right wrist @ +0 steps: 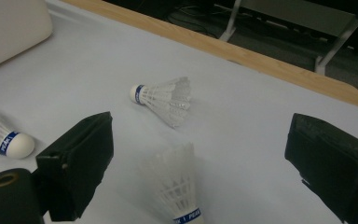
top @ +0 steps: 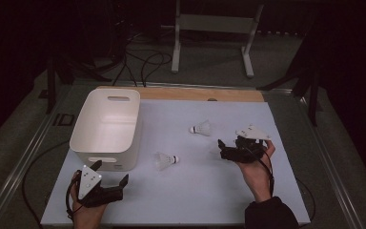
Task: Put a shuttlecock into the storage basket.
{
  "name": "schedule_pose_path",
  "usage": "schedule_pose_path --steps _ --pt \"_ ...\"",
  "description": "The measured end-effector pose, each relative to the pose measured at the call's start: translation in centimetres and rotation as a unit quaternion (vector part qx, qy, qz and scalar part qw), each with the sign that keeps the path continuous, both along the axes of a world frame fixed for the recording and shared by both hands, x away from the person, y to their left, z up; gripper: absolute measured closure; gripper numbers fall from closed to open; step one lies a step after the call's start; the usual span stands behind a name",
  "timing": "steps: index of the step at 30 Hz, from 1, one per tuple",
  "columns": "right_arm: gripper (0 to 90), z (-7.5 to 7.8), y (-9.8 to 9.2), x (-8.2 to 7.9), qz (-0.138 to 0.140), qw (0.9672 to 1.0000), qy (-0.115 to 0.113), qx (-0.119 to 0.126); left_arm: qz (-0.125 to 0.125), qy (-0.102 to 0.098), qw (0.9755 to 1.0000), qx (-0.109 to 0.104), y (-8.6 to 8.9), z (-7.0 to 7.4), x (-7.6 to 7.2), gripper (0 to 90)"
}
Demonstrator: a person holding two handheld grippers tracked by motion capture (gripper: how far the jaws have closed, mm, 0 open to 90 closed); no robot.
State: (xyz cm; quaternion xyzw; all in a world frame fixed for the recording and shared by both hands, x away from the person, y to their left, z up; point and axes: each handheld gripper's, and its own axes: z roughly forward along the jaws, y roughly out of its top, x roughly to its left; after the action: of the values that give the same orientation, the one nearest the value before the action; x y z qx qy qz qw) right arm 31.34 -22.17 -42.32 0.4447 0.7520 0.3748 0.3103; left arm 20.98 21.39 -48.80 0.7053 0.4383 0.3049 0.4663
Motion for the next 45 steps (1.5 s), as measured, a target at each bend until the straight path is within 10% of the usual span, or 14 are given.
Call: schedule_pose_path --steps 45 --pt "7.7 -1.4 1.5 4.3 -0.006 0.9989 0.033 -0.033 0.000 -0.001 1.0000 -0.001 0.0 0.0 0.0 0.0"
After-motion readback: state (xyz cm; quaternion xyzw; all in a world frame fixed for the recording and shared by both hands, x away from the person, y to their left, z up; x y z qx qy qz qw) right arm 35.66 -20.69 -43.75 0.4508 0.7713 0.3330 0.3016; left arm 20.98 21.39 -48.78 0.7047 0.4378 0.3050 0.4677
